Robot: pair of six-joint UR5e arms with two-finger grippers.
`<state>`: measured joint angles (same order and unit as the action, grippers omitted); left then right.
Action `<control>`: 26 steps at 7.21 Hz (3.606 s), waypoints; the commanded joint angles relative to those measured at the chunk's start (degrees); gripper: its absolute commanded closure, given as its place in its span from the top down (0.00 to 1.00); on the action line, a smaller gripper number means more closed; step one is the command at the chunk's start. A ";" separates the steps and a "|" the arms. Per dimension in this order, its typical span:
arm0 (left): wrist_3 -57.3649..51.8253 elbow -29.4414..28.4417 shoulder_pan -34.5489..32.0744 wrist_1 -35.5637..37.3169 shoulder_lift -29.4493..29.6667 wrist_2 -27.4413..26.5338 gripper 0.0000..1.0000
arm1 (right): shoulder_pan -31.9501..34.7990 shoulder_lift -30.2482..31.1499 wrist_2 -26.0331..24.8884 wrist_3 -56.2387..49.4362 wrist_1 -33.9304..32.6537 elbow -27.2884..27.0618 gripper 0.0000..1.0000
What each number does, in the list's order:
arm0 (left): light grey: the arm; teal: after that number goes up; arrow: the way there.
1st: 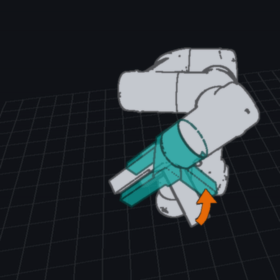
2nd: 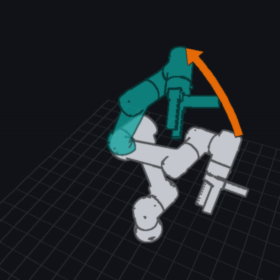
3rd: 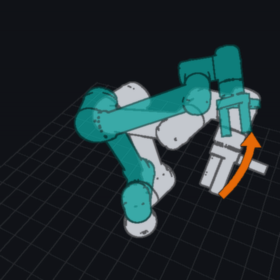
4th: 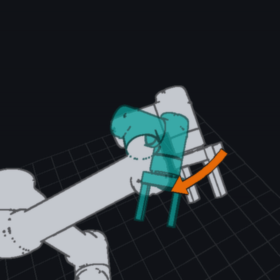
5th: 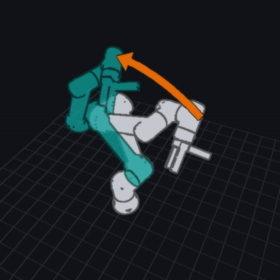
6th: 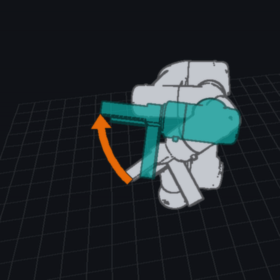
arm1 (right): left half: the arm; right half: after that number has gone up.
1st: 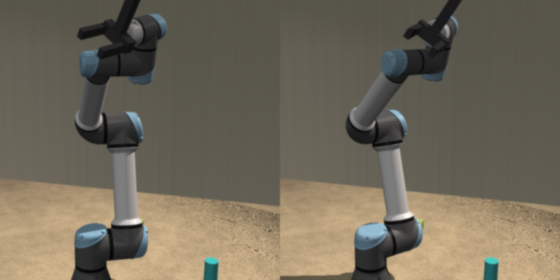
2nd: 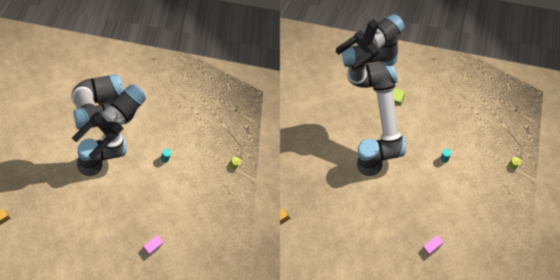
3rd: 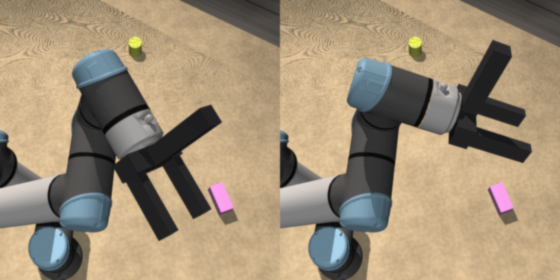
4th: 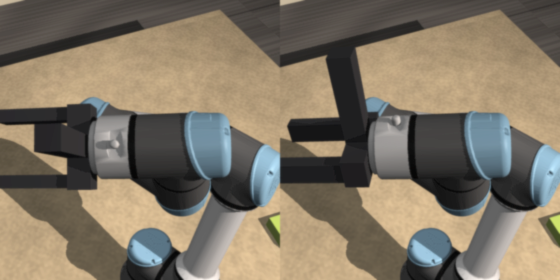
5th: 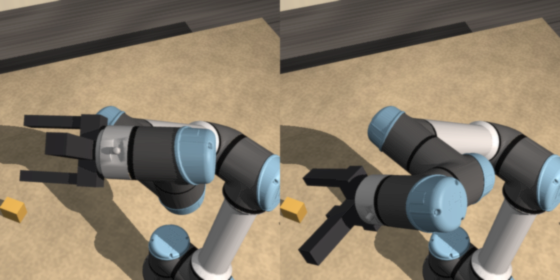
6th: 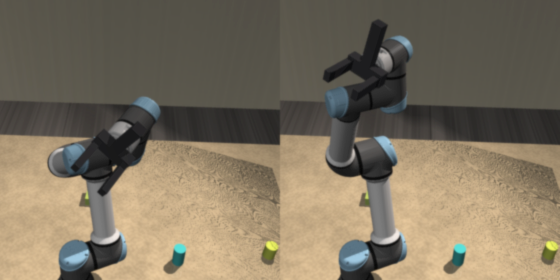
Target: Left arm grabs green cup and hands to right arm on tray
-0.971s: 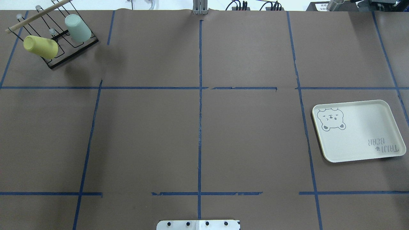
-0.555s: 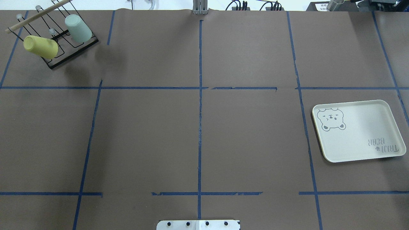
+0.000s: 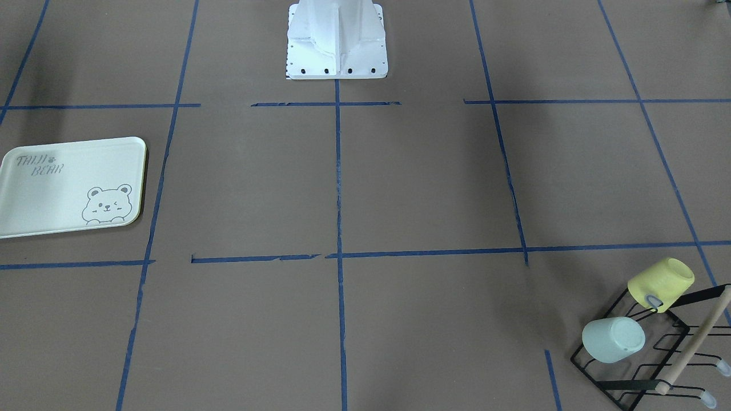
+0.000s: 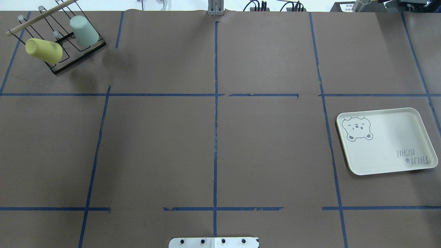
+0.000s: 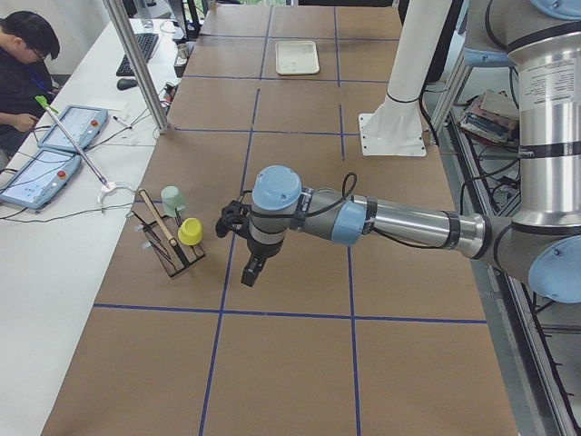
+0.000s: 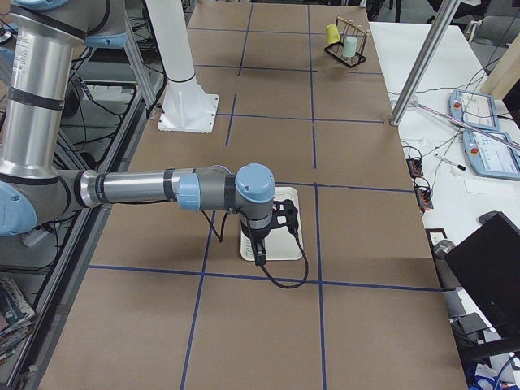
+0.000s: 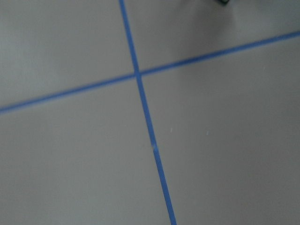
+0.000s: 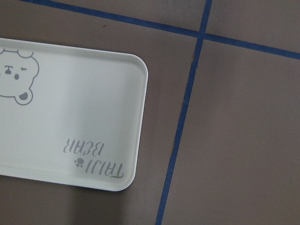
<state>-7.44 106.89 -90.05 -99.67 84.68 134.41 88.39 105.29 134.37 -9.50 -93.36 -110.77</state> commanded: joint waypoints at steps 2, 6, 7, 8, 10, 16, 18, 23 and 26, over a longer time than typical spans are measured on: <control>19.40 -5.90 6.50 -2.29 15.48 0.06 1.00 | -0.06 0.00 0.01 0.01 0.02 0.03 1.00; 39.15 -17.12 24.09 -2.63 31.83 -16.48 1.00 | -0.06 0.00 0.01 0.10 0.02 0.30 1.00; 39.43 -22.98 25.17 -2.81 36.12 -18.99 1.00 | -0.06 0.00 0.01 0.10 0.02 0.30 1.00; 39.52 -27.31 25.27 -3.25 38.86 -19.19 1.00 | -0.06 0.00 0.10 0.10 0.02 0.30 1.00; 40.13 -36.62 25.45 -11.22 41.33 -19.28 1.00 | -0.06 0.00 0.10 0.10 0.02 0.38 1.00; 41.90 -48.18 25.62 -15.38 46.63 -19.72 1.00 | -0.06 -0.09 0.19 0.10 0.02 0.74 1.00; 41.90 -48.27 25.62 -15.38 46.63 -19.72 0.99 | -0.06 -0.17 0.10 0.10 0.02 0.91 1.00; 42.07 -47.74 25.45 -15.47 46.80 -19.72 0.36 | -0.06 -0.17 0.10 0.10 0.11 0.82 1.00; 41.98 -41.78 22.48 -14.41 45.49 -16.23 0.36 | -0.06 -0.17 0.10 0.10 0.11 0.91 1.00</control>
<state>34.57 62.89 -66.14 -114.30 130.79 115.98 88.33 105.12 134.47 -9.41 -93.29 -109.93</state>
